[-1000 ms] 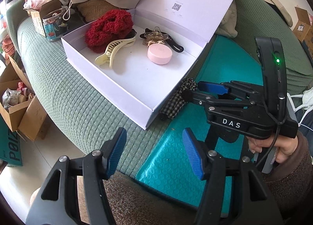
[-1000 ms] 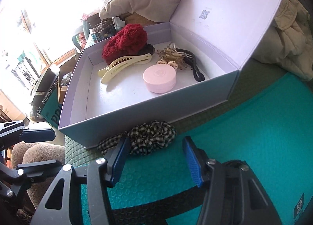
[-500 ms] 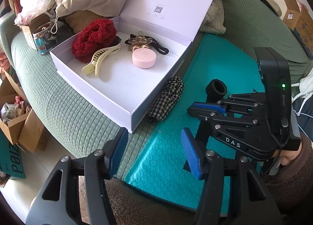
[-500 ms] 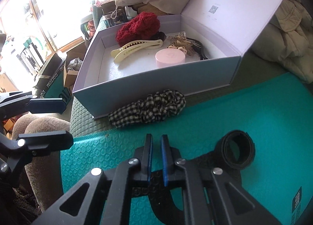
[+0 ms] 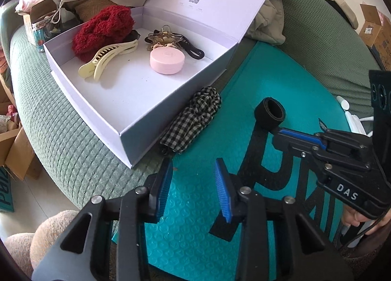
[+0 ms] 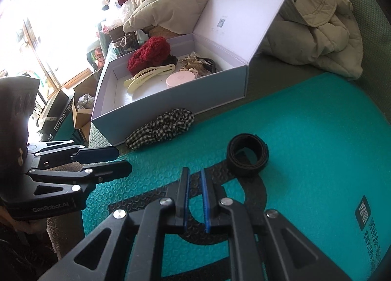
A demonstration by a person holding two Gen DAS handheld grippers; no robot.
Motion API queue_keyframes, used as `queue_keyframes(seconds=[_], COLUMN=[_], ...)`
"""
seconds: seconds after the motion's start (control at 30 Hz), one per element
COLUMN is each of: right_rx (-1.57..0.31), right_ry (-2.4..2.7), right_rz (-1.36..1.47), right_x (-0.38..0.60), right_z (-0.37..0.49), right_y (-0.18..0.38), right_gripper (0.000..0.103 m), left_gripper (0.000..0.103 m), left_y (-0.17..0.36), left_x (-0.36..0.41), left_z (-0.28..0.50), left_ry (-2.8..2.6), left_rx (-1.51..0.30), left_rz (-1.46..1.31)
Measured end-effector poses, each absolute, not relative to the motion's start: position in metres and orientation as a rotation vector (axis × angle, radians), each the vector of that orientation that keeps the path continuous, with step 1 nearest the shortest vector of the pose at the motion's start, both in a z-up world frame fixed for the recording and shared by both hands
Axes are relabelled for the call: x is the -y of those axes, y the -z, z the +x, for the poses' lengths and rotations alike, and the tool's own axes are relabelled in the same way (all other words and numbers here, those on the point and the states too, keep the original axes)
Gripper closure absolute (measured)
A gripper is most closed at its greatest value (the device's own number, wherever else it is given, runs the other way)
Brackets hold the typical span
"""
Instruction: Organize objects
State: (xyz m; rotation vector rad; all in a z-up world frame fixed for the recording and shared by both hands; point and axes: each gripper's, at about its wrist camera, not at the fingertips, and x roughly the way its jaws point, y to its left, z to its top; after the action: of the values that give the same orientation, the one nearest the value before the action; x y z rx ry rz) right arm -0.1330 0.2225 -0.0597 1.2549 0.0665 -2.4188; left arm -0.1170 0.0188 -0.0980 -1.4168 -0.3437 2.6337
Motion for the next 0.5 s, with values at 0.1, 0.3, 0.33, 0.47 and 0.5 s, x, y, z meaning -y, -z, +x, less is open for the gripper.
queue_keyframes(seconds=[0.1, 0.3, 0.33, 0.47, 0.5], right_rx=[-0.054, -0.03, -0.025, -0.03, -0.029], right_ry=[2.429, 2.432, 2.43, 2.426, 2.424], right_rz=[1.261, 1.254, 1.255, 1.277, 1.28], right_x=[-0.226, -0.231, -0.232, -0.231, -0.231], right_z=[-0.131, -0.131, -0.131, -0.135, -0.135], right_y=[0.06, 0.059, 0.059, 0.064, 0.065], right_gripper=[0.095, 0.095, 0.095, 0.095, 0.095], left_gripper=[0.07, 0.07, 0.07, 0.069, 0.069], left_y=[0.103, 0.106, 0.107, 0.108, 0.108], left_x=[-0.014, -0.009, -0.009, -0.007, -0.007], left_z=[-0.12, -0.128, -0.13, -0.134, -0.136], left_ry=[-2.682, -2.676, -2.681, -2.687, -2.686], left_rx=[0.416, 0.492, 0.493, 0.517, 0.52], left_rz=[-1.418, -1.389, -1.391, -1.403, -1.401])
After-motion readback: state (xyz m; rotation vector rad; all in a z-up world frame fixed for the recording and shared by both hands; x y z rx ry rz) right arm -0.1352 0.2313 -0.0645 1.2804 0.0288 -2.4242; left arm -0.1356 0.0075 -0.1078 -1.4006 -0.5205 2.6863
